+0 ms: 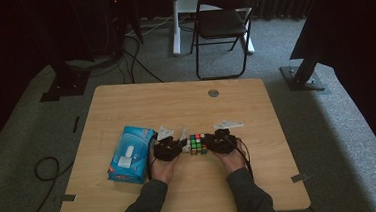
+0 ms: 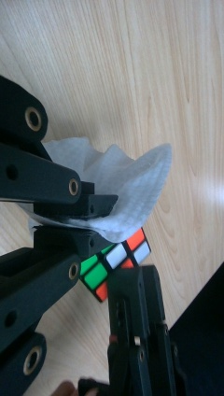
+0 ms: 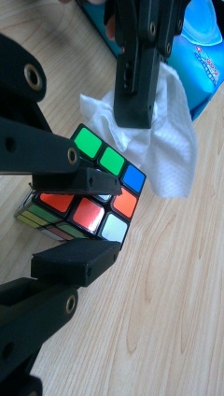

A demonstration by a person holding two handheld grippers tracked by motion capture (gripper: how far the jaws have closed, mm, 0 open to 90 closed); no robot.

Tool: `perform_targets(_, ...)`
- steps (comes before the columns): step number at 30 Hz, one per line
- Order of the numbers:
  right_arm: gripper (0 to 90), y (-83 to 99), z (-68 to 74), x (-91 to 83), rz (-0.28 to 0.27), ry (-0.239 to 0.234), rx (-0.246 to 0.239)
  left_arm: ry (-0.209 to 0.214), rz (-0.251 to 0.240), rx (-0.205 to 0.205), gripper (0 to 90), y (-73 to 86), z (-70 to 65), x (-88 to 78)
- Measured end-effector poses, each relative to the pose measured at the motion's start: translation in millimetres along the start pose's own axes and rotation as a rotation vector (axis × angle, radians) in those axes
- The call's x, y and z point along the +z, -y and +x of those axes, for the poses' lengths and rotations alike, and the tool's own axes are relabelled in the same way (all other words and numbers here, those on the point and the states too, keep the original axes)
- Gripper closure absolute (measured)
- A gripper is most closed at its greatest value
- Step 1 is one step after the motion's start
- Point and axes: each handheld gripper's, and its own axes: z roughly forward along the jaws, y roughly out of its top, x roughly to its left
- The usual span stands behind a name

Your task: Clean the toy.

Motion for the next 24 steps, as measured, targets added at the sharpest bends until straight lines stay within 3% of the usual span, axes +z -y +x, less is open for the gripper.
perform_targets(6, 66.9, 0.0, -0.1, 0.0, 0.0, -0.001, 0.001, 0.003, 0.002, 0.011, 86.1, -1.2, -4.8, -0.8)
perform_targets(14, 66.9, 0.0, -0.1, 0.0, 0.0, -0.001, 0.001, 0.0, 0.032, 0.008, 86.1, 9.3, -8.5, 9.0)
perform_targets(24, 66.9, 0.0, 0.4, 0.0, 0.0, 0.005, -0.002, -0.024, 0.07, -0.019, 86.3, 23.2, -5.0, 20.5)
